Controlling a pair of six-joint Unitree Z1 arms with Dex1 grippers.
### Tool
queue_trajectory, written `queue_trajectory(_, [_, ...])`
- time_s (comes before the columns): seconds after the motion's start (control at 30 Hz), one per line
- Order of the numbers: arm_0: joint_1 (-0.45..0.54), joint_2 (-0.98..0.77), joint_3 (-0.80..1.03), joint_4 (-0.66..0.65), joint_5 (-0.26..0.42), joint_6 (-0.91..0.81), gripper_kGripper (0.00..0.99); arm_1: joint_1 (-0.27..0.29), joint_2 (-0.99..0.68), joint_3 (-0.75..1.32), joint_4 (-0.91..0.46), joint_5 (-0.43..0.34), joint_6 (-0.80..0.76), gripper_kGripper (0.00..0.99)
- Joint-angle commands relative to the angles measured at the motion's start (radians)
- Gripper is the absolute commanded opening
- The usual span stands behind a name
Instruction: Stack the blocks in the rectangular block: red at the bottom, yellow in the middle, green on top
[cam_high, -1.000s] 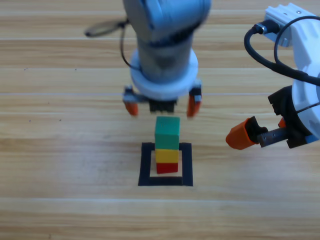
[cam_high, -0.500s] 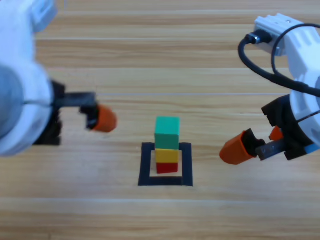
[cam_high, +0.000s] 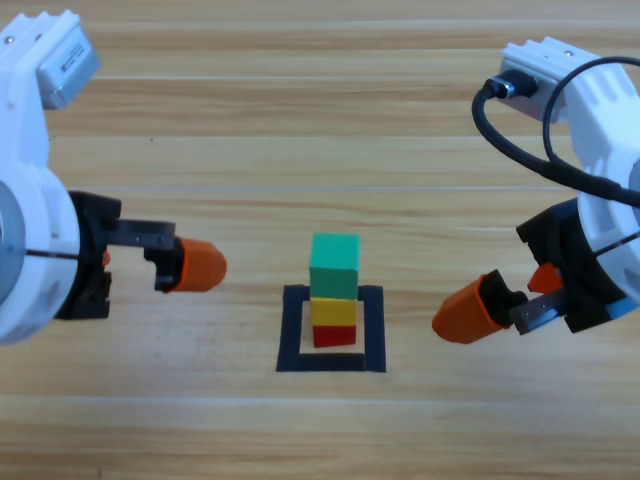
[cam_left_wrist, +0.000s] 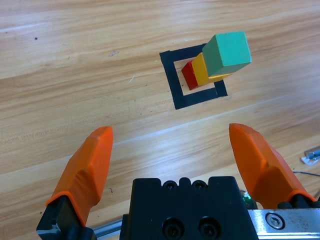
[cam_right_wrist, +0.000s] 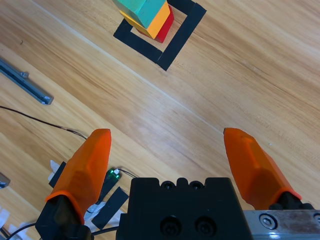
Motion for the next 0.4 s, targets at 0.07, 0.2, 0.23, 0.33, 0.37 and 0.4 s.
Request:
queue_trajectory(0.07, [-0.023, 0.007, 0.052, -0.011, -0.010, 0.014, 0.990, -0.024, -0.031, 0.040, -0.023, -0.004, -0.003, 0.990])
queue_trajectory(0.2, [-0.023, 0.004, 0.058, -0.015, -0.013, 0.019, 0.990, -0.024, -0.031, 0.042, -0.028, -0.007, -0.003, 0.990])
queue_trajectory(0.23, [-0.023, 0.001, 0.058, -0.015, -0.013, 0.020, 0.990, -0.024, -0.031, 0.043, -0.029, -0.007, -0.003, 0.990])
queue_trajectory(0.33, [-0.023, -0.001, 0.059, -0.015, -0.013, 0.020, 0.990, -0.024, -0.031, 0.048, -0.038, -0.015, -0.003, 0.990])
queue_trajectory(0.37, [-0.023, -0.002, 0.059, -0.015, -0.015, 0.020, 0.990, -0.024, -0.033, 0.052, -0.041, -0.015, -0.003, 0.990])
queue_trajectory(0.4, [-0.023, -0.002, 0.058, -0.015, -0.015, 0.019, 0.990, -0.024, -0.033, 0.054, -0.044, -0.017, -0.003, 0.990])
